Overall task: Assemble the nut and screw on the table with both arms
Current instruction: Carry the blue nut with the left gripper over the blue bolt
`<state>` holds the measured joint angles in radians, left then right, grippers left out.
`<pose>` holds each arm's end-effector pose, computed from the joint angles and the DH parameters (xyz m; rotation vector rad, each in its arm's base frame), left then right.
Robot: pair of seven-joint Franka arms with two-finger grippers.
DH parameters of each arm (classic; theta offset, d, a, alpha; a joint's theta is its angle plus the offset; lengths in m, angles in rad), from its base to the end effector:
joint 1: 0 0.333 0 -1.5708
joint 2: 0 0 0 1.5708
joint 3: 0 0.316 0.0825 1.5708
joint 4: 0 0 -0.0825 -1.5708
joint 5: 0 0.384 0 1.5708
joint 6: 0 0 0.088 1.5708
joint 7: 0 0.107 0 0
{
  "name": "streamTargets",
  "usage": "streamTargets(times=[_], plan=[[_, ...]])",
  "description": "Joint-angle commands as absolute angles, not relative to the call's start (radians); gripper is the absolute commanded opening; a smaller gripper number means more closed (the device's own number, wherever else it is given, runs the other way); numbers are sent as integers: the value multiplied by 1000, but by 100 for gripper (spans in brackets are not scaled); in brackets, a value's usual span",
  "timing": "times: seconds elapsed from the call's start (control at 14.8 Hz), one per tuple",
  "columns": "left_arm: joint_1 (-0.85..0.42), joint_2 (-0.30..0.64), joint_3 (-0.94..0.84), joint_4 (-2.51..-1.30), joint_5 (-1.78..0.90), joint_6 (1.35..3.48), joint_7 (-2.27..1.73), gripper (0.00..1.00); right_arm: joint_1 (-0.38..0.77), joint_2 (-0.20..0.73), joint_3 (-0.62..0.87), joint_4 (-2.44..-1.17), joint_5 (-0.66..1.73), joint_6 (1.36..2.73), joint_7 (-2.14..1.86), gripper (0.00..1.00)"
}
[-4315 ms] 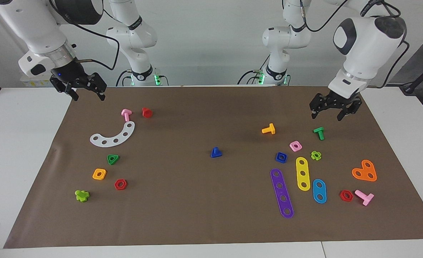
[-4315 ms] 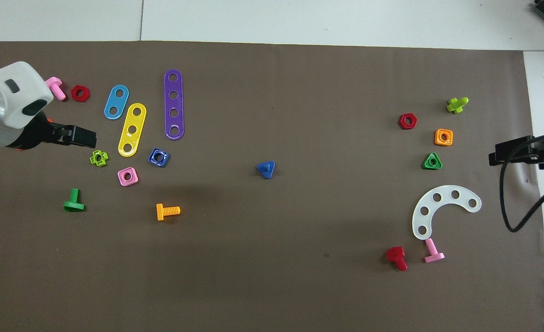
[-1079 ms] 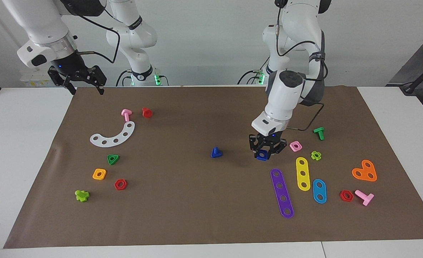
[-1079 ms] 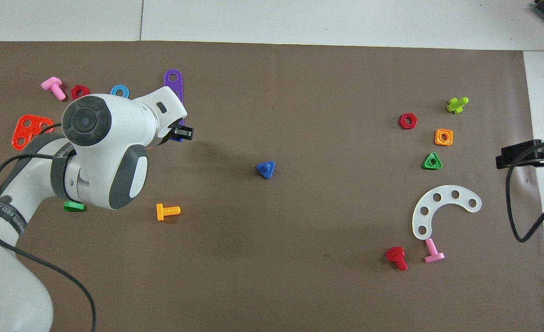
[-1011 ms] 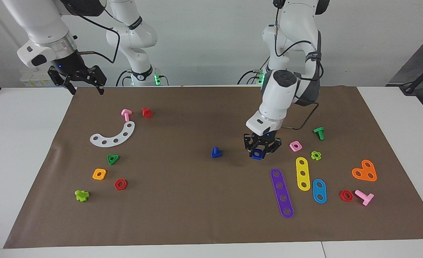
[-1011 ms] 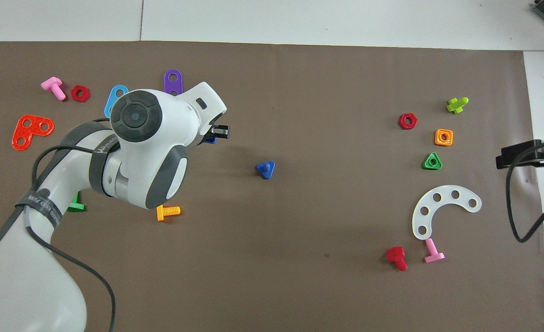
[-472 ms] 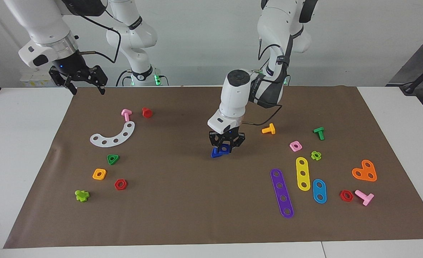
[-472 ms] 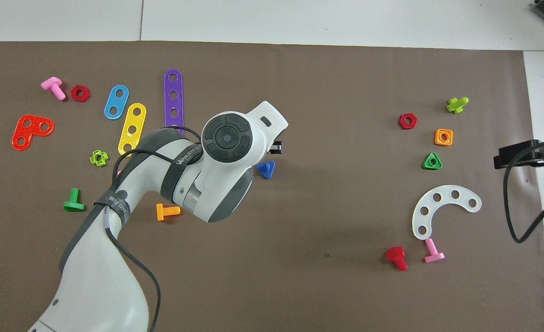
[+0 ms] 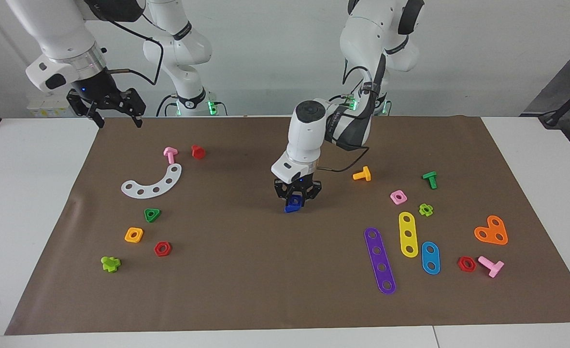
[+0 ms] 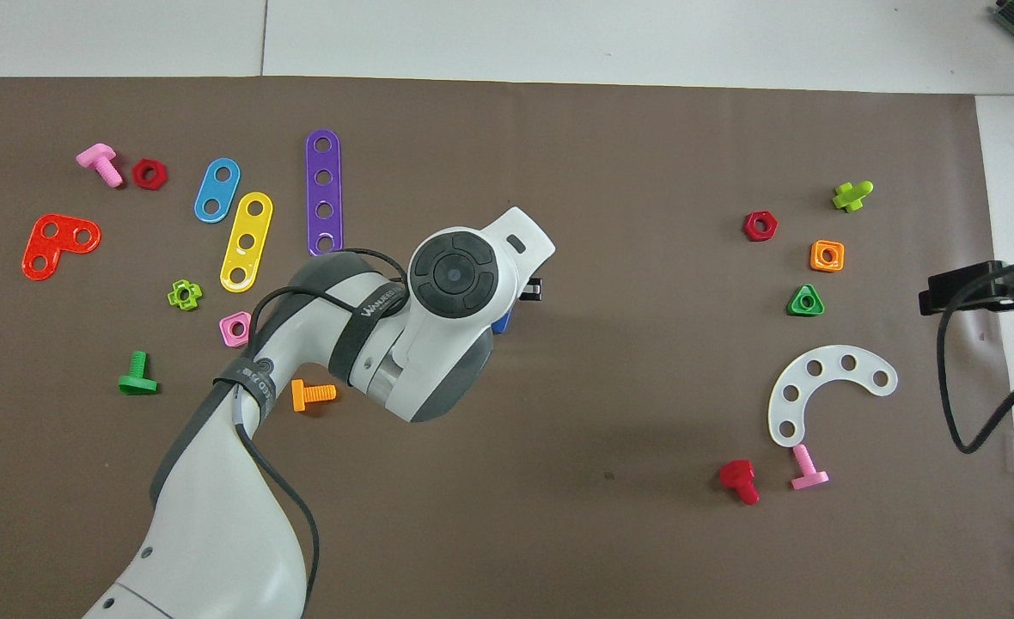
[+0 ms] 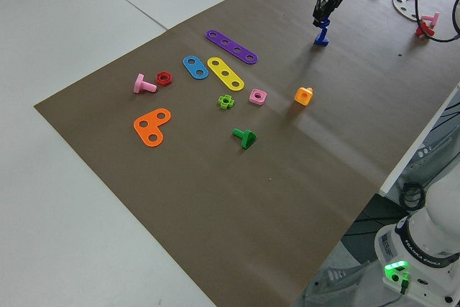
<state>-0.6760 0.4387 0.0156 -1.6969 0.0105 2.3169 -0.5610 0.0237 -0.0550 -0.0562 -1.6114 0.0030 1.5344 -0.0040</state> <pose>0.5390 -0.4199 0.3588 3.0360 -0.1640 0.2394 0.5331 -0.0179 0.6321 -3.1346 0.0444 0.0344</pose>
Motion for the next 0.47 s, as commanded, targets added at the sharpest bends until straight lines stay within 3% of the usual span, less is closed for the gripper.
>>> streamTargets(times=[0.0,0.4], plan=[[-704,436,31,-1730,32,2352,-584,0,21,-69,-54,-1628,-8,1535,-25,100],[-707,431,31,-1761,32,2384,-586,0,23,-74,-54,-1638,-8,1537,-26,100]])
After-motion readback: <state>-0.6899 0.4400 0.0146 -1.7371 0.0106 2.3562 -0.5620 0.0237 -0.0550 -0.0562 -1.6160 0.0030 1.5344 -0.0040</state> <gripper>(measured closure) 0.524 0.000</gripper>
